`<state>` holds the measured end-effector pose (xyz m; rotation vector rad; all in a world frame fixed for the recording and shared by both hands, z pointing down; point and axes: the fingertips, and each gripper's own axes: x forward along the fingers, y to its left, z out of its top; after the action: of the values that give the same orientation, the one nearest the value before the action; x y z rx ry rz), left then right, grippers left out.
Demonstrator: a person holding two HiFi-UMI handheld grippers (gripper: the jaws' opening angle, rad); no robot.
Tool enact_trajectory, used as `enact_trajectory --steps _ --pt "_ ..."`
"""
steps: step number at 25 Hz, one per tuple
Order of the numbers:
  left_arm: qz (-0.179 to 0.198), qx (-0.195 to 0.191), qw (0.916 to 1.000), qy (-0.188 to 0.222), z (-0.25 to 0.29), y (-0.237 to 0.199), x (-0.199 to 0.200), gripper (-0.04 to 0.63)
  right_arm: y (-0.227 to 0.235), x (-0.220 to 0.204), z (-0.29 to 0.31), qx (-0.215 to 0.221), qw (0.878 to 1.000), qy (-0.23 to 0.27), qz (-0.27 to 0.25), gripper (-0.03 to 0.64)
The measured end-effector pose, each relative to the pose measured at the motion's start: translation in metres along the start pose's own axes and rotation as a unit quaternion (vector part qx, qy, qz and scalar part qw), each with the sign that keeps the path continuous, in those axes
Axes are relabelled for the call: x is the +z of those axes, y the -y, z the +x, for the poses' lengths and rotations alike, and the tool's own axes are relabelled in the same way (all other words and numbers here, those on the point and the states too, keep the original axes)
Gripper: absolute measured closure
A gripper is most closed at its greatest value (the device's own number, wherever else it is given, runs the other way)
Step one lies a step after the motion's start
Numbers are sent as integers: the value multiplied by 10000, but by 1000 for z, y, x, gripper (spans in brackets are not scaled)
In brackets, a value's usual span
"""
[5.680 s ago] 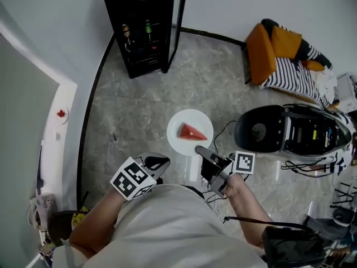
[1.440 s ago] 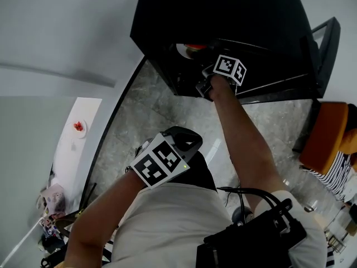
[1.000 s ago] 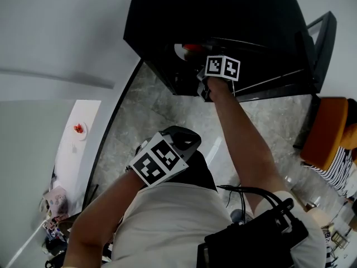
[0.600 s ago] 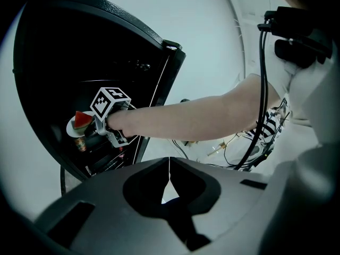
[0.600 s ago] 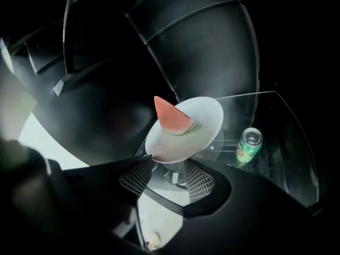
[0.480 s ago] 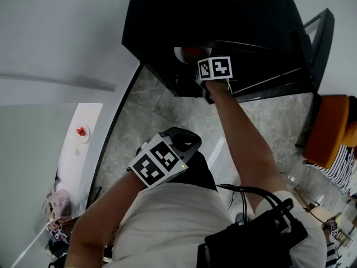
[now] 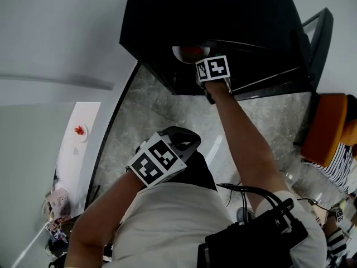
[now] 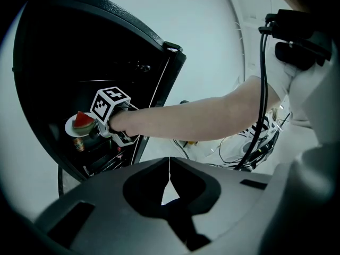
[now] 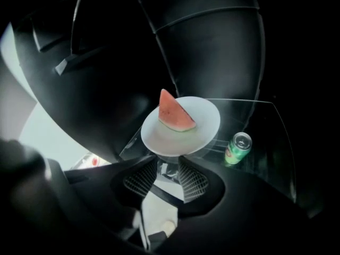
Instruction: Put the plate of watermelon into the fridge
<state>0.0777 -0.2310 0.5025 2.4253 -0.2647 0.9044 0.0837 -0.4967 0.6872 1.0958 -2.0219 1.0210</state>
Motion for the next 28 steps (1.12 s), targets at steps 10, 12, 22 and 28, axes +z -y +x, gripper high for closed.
enact_trajectory --steps 10,12,22,28 --pt "-37 -40 10000 2 -4 5 6 581 1 -1 -10 -36 10000 -54 -50 497" --pt "-40 -49 10000 -1 -5 7 6 582 1 -3 -13 -55 10000 -68 -46 497" --pt "67 -112 9998 127 -27 29 9 581 -18 -21 -44 -189 9993 -234 -239 497" --pt "98 -216 9990 385 -53 54 -1 583 -49 -42 -86 -335 9978 -291 -493 501"
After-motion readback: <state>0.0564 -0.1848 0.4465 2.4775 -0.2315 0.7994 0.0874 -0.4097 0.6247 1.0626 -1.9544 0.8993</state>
